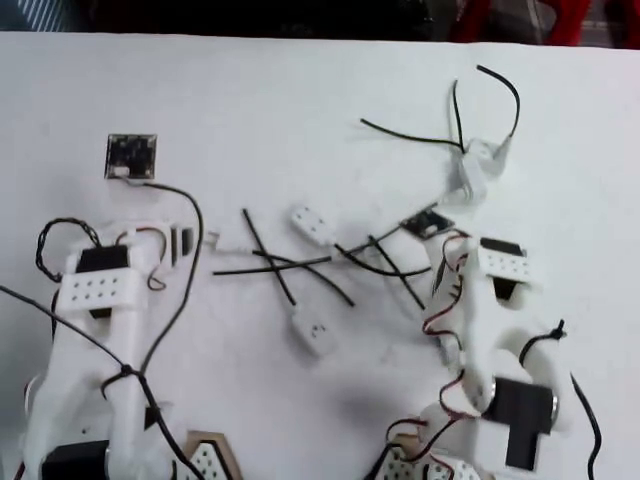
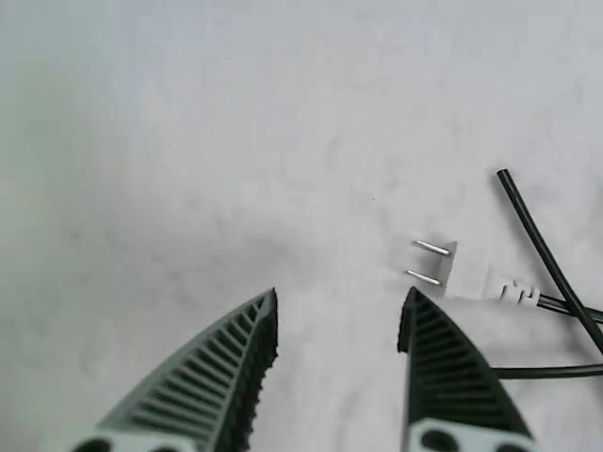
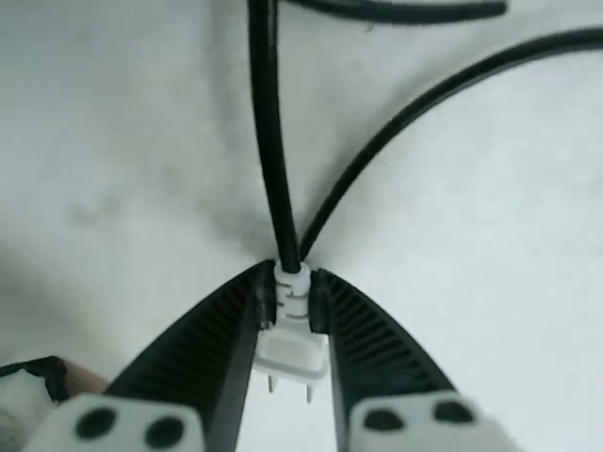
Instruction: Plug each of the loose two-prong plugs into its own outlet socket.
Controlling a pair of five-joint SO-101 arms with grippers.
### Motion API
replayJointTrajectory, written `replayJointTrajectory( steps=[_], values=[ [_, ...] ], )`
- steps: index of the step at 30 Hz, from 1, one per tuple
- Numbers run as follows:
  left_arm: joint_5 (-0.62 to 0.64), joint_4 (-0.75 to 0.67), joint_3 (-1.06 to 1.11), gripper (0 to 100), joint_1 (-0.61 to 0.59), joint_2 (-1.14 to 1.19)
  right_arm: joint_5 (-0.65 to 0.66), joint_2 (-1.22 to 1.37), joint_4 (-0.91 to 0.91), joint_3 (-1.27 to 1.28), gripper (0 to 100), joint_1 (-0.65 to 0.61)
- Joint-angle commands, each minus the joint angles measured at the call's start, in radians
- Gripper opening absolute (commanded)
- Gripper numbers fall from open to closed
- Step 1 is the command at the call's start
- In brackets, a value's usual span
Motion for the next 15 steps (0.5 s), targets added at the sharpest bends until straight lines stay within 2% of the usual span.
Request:
replayJointTrajectory(
  steps=[1, 15],
  values=[
    [0.008, -0.018, -0.009, 21, -0.005, -0.031, 0.055, -0.199, 0.067, -0.009, 1.7, 0.018],
    [0.006, -0.018, -0.009, 21, -0.007, -0.033, 0.044, -0.817, 0.11, -0.009, 1.7, 0.047]
  ],
)
